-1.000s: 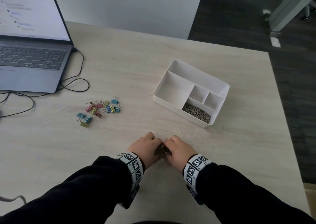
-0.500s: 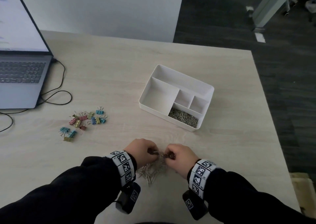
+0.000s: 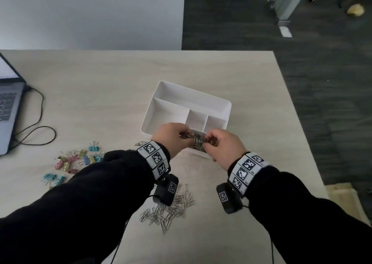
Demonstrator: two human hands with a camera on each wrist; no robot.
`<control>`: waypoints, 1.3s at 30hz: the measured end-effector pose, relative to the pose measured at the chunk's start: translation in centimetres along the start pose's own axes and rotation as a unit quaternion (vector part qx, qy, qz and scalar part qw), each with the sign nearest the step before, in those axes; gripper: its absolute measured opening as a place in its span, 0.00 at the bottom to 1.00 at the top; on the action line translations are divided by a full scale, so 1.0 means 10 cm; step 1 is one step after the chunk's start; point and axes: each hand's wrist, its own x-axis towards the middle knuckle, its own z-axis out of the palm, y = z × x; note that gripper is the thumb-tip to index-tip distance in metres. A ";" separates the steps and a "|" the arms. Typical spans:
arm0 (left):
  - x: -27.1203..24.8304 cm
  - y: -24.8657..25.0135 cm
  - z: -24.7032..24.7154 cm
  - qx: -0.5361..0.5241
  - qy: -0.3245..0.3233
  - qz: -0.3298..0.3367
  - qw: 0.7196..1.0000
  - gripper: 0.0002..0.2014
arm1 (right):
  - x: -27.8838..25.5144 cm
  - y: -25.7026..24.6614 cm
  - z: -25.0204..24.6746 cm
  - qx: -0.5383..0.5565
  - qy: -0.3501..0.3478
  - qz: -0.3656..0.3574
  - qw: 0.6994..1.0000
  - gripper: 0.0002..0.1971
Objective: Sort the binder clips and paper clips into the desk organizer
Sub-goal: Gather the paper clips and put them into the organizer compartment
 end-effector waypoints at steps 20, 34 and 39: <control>-0.35 -0.24 -0.06 0.031 0.025 -0.008 0.999 0.03 | -0.20 0.06 0.14 -0.082 -0.031 -0.123 0.988 0.06; -1.15 -0.92 0.00 0.070 -0.019 -0.082 0.994 0.05 | -0.71 0.20 0.82 -0.216 -0.156 -0.129 0.955 0.22; -1.36 -1.15 0.01 0.097 0.015 -0.091 0.991 0.13 | -0.69 0.17 0.97 -0.153 -0.102 -0.142 0.973 0.24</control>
